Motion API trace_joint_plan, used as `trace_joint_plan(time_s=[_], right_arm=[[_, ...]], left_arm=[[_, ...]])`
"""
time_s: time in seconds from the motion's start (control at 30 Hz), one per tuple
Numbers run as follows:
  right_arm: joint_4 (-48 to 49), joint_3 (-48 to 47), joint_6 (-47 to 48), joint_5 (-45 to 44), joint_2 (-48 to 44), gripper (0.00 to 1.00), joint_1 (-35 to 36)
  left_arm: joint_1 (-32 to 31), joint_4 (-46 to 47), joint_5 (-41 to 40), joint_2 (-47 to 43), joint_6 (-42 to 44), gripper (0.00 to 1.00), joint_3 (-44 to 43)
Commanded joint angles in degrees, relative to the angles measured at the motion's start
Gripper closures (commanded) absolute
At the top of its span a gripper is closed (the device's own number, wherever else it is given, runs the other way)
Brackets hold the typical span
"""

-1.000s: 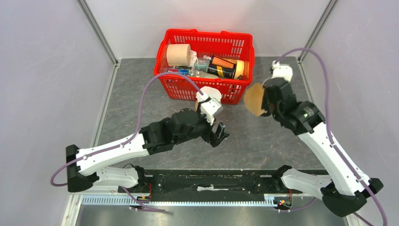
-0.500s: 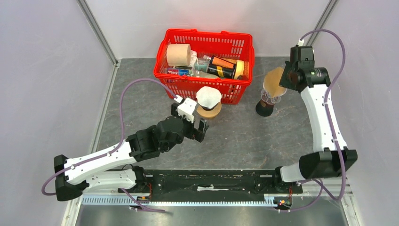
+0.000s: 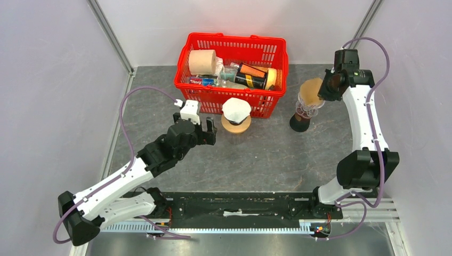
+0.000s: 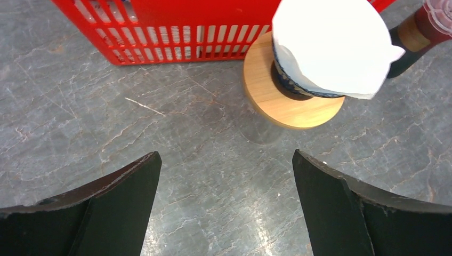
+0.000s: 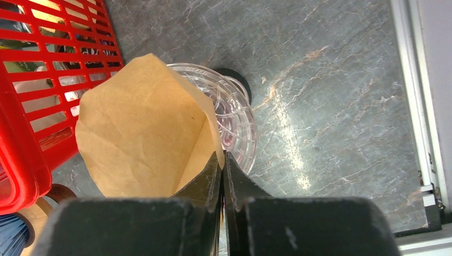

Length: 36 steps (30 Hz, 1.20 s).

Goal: Place the coffee filter in the dripper

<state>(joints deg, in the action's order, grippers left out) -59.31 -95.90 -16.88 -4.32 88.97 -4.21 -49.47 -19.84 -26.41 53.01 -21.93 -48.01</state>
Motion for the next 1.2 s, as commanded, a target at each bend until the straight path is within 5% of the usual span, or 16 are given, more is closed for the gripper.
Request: trace_joint_plan(time_s=[0.0, 0.27, 0.7, 1.17], right_arm=[[-0.96, -2.85, 1.19, 4.13, 1.86, 0.93, -0.45], [-1.94, -3.08, 1.44, 4.14, 3.36, 0.87, -0.71], [-2.17, -8.25, 3.66, 0.85, -0.63, 0.41, -0.67], [3.09, -5.05, 2.90, 9.09, 0.53, 0.58, 0.47]], left_arm=[[3.20, 0.41, 2.30, -1.61, -3.63, 0.00, 0.88], [4.82, 0.41, 3.38, -2.09, -3.99, 0.00, 1.60], [5.18, 0.41, 4.29, -1.95, -3.88, 0.00, 1.62], [5.26, 0.41, 4.53, -1.42, -3.99, 0.00, 1.60]])
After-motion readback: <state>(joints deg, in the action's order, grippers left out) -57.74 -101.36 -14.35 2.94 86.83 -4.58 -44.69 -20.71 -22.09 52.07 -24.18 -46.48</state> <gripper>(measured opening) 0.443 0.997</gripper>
